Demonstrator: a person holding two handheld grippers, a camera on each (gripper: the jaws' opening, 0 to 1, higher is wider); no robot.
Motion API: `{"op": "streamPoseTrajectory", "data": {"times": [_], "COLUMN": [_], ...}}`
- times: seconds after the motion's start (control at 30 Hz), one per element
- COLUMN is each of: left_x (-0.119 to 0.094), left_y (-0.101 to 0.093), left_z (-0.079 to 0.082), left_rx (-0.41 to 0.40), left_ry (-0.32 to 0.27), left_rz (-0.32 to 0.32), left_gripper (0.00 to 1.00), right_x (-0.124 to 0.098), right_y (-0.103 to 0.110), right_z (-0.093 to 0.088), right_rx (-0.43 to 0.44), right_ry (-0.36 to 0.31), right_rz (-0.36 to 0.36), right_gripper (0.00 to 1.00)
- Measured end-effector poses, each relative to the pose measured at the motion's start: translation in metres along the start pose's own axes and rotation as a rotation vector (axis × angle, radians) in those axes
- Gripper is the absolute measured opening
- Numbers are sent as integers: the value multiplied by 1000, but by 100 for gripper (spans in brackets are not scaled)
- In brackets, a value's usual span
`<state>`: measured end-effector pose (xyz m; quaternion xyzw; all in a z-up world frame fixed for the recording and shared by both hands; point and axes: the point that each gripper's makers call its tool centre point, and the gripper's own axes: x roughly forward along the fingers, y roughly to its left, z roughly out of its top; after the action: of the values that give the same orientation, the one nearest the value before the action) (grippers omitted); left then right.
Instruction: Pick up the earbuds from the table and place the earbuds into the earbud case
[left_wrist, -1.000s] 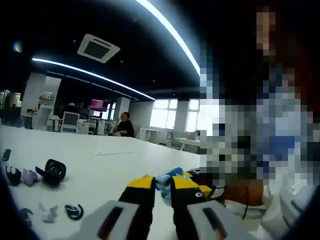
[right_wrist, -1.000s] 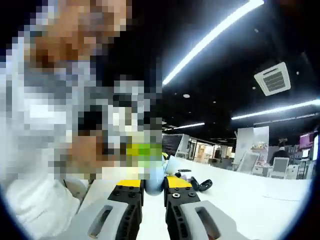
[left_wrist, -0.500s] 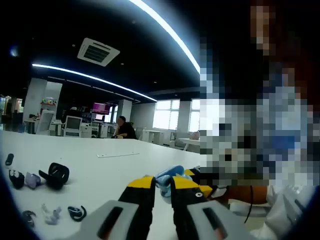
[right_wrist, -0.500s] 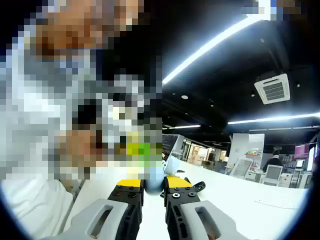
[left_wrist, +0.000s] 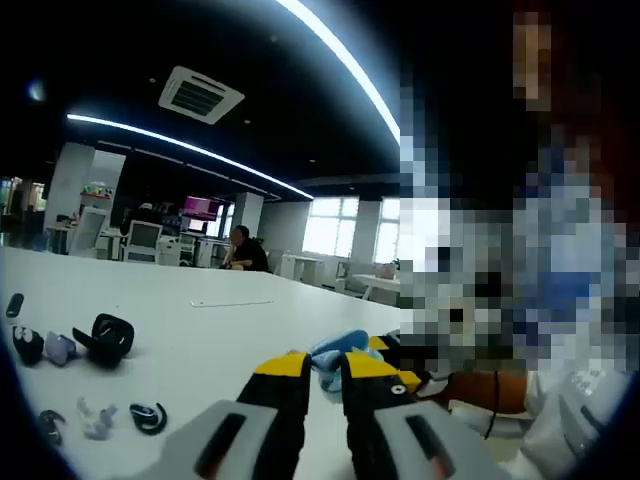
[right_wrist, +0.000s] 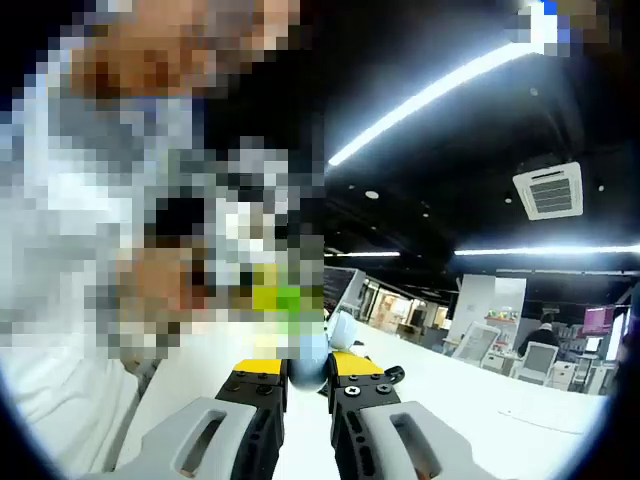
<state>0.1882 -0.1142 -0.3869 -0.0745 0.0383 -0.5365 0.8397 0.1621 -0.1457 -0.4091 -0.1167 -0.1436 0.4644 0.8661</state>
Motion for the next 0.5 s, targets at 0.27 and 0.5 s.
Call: {"op": "streamPoseTrajectory", "data": {"times": [0.27, 0.5], "left_x": [2, 3], "left_y": [-7, -8], "left_z": [-8, -10], "left_rx": [46, 55], "left_ry": [21, 30], "left_rz": [-13, -20], "left_gripper": [14, 14], "right_x": [0, 0], "right_y": [0, 1], "right_z": [0, 1], "right_rx": [5, 15], "right_ry": [-3, -8], "right_rz": [4, 9], "right_gripper": [14, 14]}}
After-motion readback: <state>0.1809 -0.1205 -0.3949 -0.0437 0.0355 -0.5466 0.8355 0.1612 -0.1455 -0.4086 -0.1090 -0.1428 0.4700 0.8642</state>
